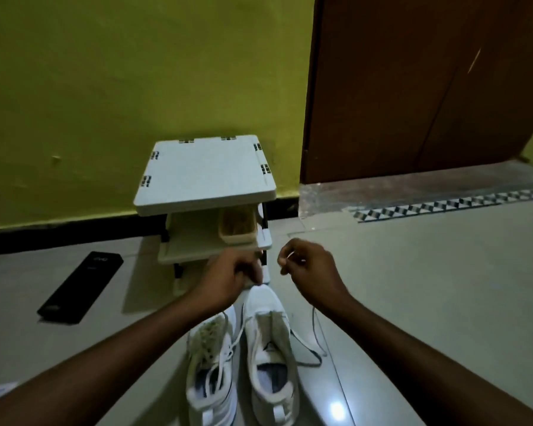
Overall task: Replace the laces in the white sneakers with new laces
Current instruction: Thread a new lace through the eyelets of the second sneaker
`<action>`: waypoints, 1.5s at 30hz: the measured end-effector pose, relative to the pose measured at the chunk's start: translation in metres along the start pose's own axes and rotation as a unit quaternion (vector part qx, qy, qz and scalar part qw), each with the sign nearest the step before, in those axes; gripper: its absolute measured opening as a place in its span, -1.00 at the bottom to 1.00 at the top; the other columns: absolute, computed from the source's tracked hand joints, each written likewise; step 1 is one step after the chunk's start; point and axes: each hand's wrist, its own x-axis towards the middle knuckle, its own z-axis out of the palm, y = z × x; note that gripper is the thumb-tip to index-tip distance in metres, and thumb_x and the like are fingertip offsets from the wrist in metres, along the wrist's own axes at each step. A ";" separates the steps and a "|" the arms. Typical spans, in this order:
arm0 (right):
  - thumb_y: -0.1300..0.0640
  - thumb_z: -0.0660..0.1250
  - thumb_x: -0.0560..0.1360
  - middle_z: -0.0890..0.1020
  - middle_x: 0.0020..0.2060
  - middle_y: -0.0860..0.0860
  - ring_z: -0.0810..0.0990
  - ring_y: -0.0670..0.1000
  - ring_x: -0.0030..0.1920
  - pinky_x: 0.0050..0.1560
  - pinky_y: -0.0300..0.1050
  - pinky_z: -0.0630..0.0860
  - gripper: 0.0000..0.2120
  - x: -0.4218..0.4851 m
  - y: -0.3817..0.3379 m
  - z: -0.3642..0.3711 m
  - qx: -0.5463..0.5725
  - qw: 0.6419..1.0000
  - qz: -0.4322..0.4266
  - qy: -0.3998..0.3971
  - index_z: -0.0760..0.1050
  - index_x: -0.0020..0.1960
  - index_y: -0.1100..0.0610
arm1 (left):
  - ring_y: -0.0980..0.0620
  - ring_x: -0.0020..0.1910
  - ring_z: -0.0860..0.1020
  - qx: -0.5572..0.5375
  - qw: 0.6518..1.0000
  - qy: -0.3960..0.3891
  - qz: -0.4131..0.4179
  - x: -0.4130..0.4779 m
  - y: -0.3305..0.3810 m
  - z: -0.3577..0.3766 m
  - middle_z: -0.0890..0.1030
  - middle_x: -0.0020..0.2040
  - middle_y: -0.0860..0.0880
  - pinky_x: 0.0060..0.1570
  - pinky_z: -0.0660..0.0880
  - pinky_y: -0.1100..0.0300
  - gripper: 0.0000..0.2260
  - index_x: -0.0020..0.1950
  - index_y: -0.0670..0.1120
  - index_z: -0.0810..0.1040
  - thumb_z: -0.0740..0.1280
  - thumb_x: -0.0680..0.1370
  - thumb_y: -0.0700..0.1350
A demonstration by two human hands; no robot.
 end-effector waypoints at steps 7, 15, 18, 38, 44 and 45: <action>0.31 0.35 0.43 0.71 -0.10 0.01 0.64 -0.02 -0.06 -0.05 -0.27 0.52 -0.78 -0.010 0.083 0.045 -0.194 0.965 0.057 -0.167 0.68 -0.01 0.11 | 0.06 0.32 0.47 0.229 0.962 -0.133 -0.070 0.004 -0.087 0.062 0.61 0.23 0.06 0.25 0.39 0.17 -0.78 0.18 0.05 0.66 0.40 0.55 0.01; 0.29 0.29 0.47 0.59 -0.03 0.10 0.57 0.10 0.01 -0.08 -0.01 0.55 -0.84 -0.008 0.092 0.065 -0.332 0.916 -0.025 -0.224 0.58 0.00 0.16 | -0.07 0.12 0.57 0.303 0.940 -0.129 -0.087 0.020 -0.073 0.081 0.62 0.02 -0.06 0.03 0.55 0.08 -0.73 -0.08 -0.03 0.65 0.53 0.41 0.14; 0.29 0.26 0.52 0.55 0.03 0.14 0.51 0.16 0.10 -0.15 -0.02 0.47 -0.86 -0.007 0.091 0.065 -0.394 0.879 -0.071 -0.259 0.51 0.07 0.22 | -0.10 0.09 0.60 0.325 0.932 -0.135 -0.092 0.022 -0.072 0.085 0.63 0.03 -0.09 0.00 0.57 0.07 -0.75 -0.01 -0.05 0.67 0.50 0.43 0.08; 0.46 0.25 0.46 0.51 -0.02 0.20 0.45 0.19 0.09 -0.17 0.04 0.50 -0.80 0.000 0.069 0.031 -0.500 0.791 -0.212 -0.284 0.46 0.05 0.29 | -0.04 -0.14 0.58 0.269 0.944 -0.142 -0.124 0.021 -0.082 0.096 0.48 -0.31 0.04 -0.23 0.38 0.14 -0.64 -0.39 0.03 0.44 0.54 0.43 0.11; 0.45 0.26 0.49 0.55 0.01 0.14 0.47 0.14 0.09 -0.16 -0.02 0.51 -0.74 0.003 0.076 0.024 -0.484 0.807 -0.220 -0.256 0.54 0.12 0.26 | -0.06 -0.04 0.62 0.253 0.949 -0.140 -0.127 0.021 -0.083 0.096 0.60 -0.18 -0.03 -0.19 0.43 0.12 -0.76 -0.23 0.00 0.62 0.54 0.43 0.12; 0.42 0.27 0.50 0.57 0.03 0.12 0.49 0.12 0.11 -0.09 -0.02 0.54 -0.71 0.004 0.081 0.025 -0.469 0.817 -0.220 -0.255 0.57 0.17 0.22 | -0.07 -0.01 0.61 0.259 0.947 -0.137 -0.127 0.019 -0.083 0.098 0.62 -0.13 -0.05 -0.18 0.43 0.11 -0.77 -0.20 -0.02 0.62 0.52 0.46 0.11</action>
